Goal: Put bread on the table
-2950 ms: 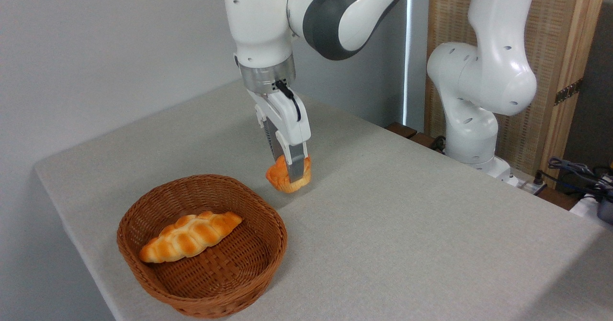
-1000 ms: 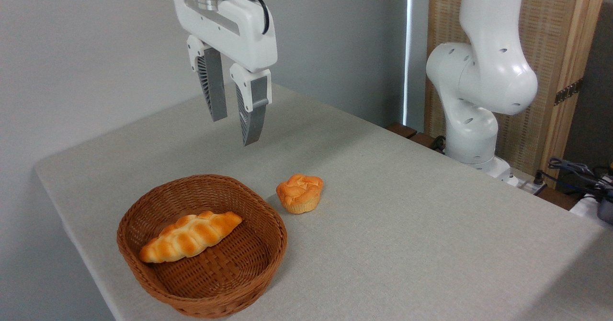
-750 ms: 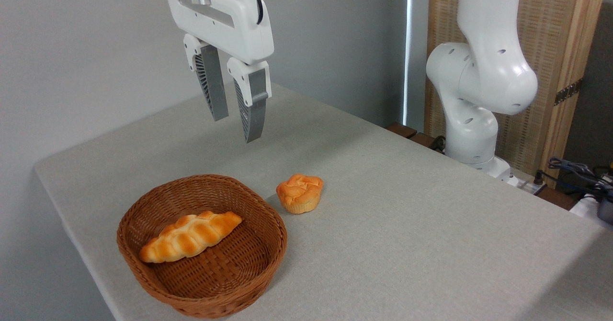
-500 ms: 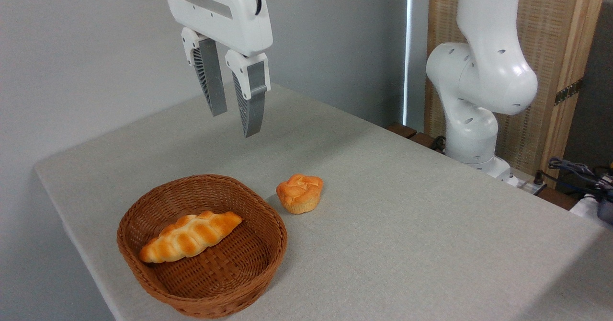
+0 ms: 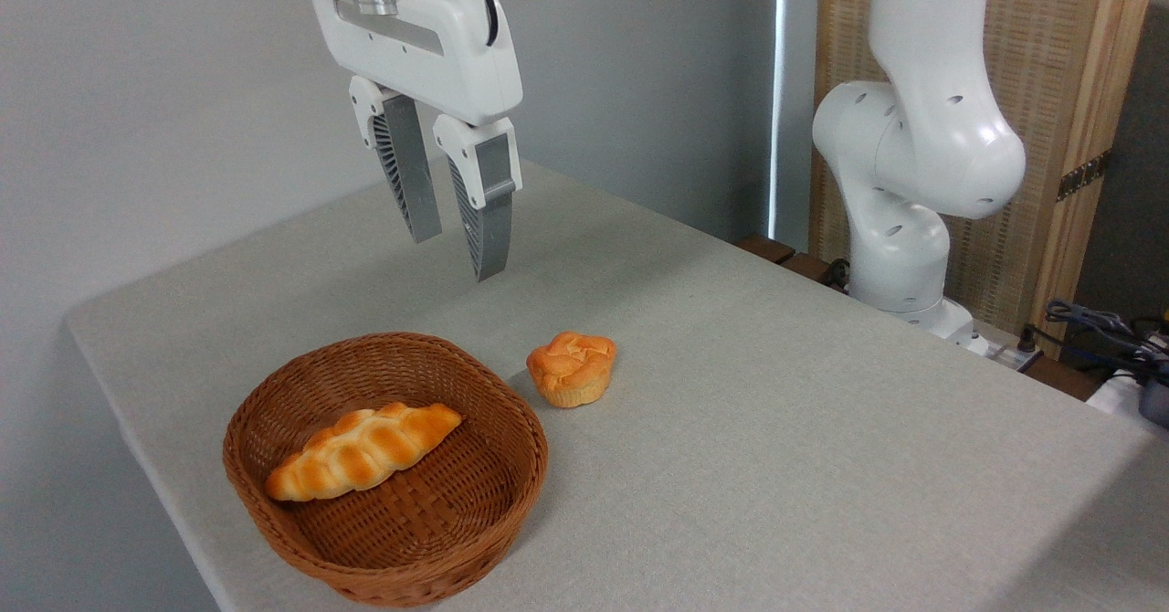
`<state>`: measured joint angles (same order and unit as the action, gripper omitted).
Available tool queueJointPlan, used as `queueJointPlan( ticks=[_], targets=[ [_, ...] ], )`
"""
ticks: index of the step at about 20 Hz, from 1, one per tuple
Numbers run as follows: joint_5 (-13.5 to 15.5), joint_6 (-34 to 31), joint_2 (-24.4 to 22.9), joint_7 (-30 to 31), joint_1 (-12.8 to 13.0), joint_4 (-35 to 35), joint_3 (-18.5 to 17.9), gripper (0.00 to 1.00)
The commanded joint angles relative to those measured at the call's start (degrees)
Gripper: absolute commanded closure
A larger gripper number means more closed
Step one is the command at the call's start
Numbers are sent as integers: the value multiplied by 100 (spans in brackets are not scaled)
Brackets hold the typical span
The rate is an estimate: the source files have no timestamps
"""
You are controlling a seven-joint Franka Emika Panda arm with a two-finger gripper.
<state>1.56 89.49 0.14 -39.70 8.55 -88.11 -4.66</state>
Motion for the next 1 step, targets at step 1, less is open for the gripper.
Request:
queueJointPlan(
  ticks=[1],
  targets=[
    [-86,-168,66,59,-3,171,-35,0]
  ],
)
